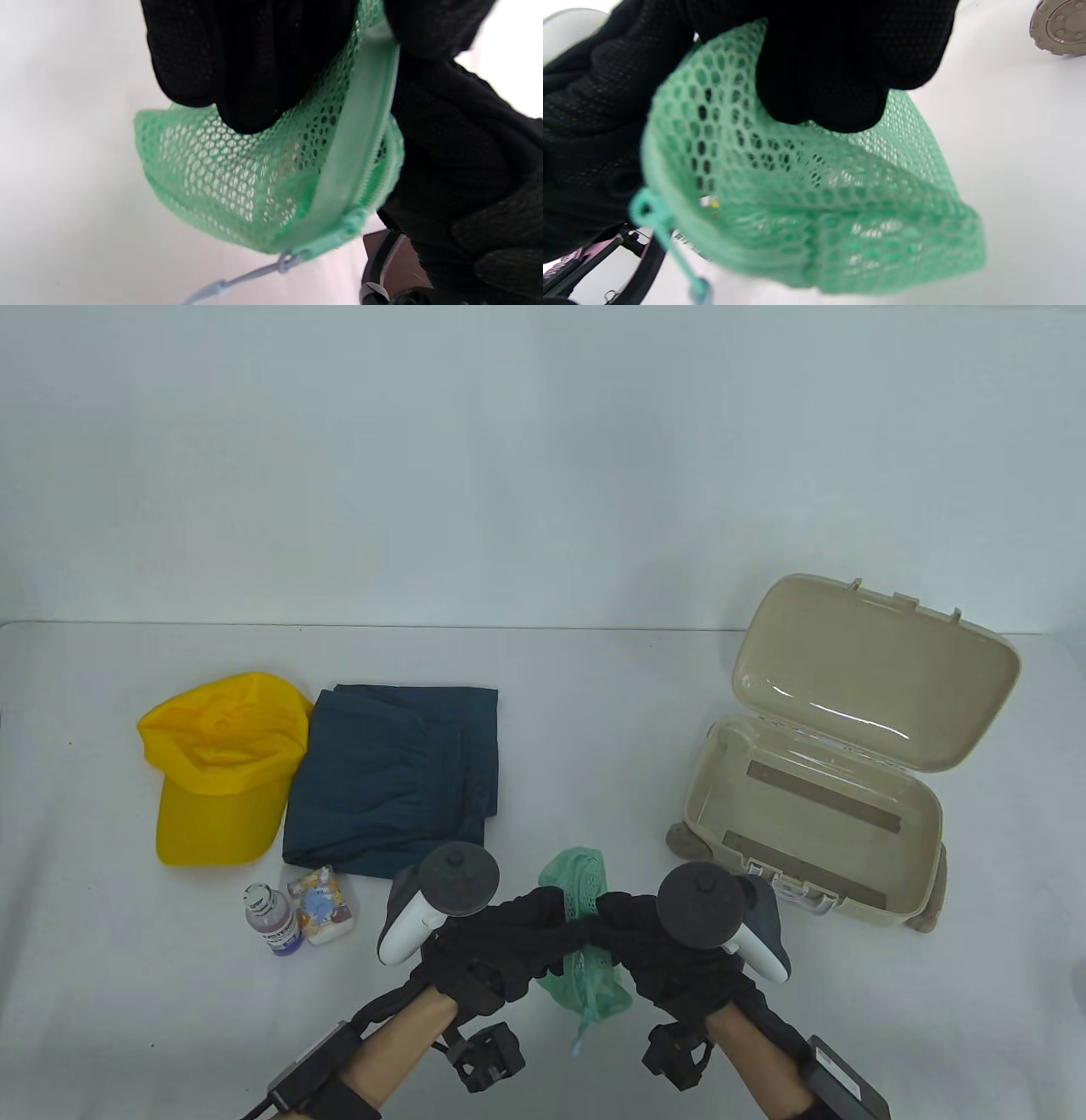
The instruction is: Pack suitcase
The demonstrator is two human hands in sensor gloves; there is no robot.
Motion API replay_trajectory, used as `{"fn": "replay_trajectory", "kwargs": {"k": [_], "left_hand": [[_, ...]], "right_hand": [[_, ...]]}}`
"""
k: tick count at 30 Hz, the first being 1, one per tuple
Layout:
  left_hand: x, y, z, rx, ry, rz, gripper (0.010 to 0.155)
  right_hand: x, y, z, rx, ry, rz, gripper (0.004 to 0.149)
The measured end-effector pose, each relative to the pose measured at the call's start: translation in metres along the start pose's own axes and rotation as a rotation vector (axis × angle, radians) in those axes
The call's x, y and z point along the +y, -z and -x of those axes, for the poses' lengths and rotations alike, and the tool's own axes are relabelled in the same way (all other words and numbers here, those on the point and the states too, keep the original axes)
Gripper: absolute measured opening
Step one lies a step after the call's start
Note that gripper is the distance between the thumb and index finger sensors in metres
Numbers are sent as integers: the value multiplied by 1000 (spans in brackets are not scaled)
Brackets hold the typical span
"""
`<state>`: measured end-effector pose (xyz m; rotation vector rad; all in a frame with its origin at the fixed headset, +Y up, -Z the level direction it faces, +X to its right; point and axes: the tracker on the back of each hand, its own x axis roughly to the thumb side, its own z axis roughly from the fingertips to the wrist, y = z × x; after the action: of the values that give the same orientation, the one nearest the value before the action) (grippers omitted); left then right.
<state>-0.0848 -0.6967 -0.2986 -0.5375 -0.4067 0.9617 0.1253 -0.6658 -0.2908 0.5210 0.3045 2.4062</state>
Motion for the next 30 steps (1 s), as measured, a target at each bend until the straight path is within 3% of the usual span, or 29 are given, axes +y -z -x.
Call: {"fn": "replay_trajectory", "kwargs": {"k": [4, 8, 11, 15, 21, 30], "left_hand": [[7, -1, -1, -13, 44, -49, 45], [12, -2, -4, 6, 89, -85, 42], [23, -3, -2, 60, 235, -148, 41], [41, -4, 9, 131, 287, -189, 40], [54, -4, 16, 204, 566, -153, 40], [47, -4, 14, 217, 488, -110, 41]], "right_hand": [[-1, 3, 5, 3, 91, -45, 46], [0, 4, 6, 13, 114, -51, 46], [-7, 5, 16, 88, 109, 0, 46], [-17, 8, 35, 187, 104, 26, 46], [-18, 14, 42, 250, -191, 13, 46], [-14, 14, 37, 219, 14, -11, 47]]}}
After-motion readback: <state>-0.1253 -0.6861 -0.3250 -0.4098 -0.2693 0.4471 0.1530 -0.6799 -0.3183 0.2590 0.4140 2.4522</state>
